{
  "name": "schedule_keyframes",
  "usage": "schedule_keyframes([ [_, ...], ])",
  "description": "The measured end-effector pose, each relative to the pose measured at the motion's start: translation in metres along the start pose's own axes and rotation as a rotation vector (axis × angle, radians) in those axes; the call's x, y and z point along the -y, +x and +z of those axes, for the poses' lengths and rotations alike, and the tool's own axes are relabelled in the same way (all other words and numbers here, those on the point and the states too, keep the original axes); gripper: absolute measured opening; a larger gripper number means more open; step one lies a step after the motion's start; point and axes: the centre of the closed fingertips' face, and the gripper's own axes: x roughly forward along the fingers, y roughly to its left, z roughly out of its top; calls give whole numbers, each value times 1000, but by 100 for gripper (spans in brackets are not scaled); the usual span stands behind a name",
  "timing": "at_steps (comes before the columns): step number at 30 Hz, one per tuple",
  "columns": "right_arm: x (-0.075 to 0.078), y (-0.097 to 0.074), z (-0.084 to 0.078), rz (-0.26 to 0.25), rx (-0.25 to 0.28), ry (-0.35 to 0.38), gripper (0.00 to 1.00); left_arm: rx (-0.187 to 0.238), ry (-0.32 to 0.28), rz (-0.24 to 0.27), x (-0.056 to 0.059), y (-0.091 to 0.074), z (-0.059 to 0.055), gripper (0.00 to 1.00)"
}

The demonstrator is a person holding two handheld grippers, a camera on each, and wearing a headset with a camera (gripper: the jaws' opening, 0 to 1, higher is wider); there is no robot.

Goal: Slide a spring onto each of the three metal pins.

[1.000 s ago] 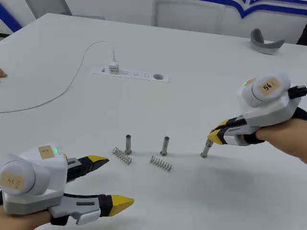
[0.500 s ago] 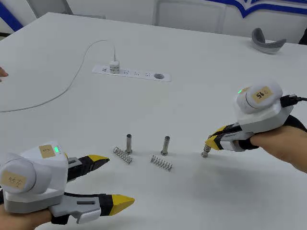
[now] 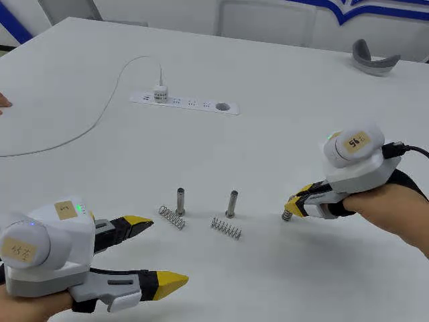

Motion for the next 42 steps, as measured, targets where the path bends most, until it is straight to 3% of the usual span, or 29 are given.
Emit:
schedule_keyframes([
  [11,1,1,-2,-1,-7,-13,14,1,2,-3,1,1,1,67],
  [23,-3,1,-16,2,-31,-9,15,6,5,-6,5,2,3,67],
  [31,-17,0,-23,16,-40,-16,15,6,7,-6,6,1,3,67],
  [42,-55,7,-22,79,-39,-61,16,8,10,-4,6,1,4,67],
])
